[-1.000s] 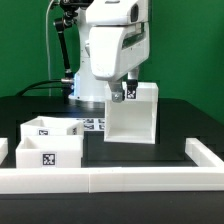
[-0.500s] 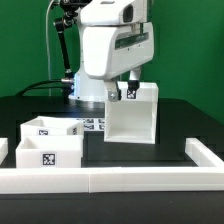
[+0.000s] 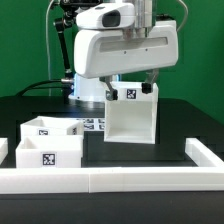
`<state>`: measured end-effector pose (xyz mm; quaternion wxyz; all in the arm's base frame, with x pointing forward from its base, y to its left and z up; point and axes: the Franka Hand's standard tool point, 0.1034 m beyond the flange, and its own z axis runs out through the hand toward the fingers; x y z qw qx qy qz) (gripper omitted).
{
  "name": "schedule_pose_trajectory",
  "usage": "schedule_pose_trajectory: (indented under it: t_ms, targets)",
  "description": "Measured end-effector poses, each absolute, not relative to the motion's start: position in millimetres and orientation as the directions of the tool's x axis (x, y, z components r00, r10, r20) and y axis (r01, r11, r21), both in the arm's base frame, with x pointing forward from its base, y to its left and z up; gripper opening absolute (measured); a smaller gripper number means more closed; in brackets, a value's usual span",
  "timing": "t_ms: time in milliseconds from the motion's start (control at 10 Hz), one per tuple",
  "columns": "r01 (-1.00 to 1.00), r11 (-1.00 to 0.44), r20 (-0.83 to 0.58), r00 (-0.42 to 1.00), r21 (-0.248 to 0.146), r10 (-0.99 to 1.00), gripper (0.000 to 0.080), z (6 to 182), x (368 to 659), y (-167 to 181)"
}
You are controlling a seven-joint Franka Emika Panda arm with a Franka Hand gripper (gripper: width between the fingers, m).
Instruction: Assemble drawer
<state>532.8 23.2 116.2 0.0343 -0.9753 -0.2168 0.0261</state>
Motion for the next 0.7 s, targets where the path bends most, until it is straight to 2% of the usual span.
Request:
schedule_pose_trajectory:
  t_ms: [100, 400, 600, 700]
  targets:
    - [0.371, -0.925, -0.04, 0.926, -0.077, 0.375, 0.065, 115.9, 532.7, 23.7]
    - [0.046, -0.997, -0.062, 0.997, -0.065, 0.05, 0.065, 116.1, 527.8, 31.7]
    - [-0.165, -0.985, -0.082, 0.984, -0.045, -0.16, 0.065, 116.0, 515.8, 43.0]
    - [-0.202, -0.979, -0.086, 0.977, -0.039, -0.198, 0.065, 114.8, 509.2, 47.3]
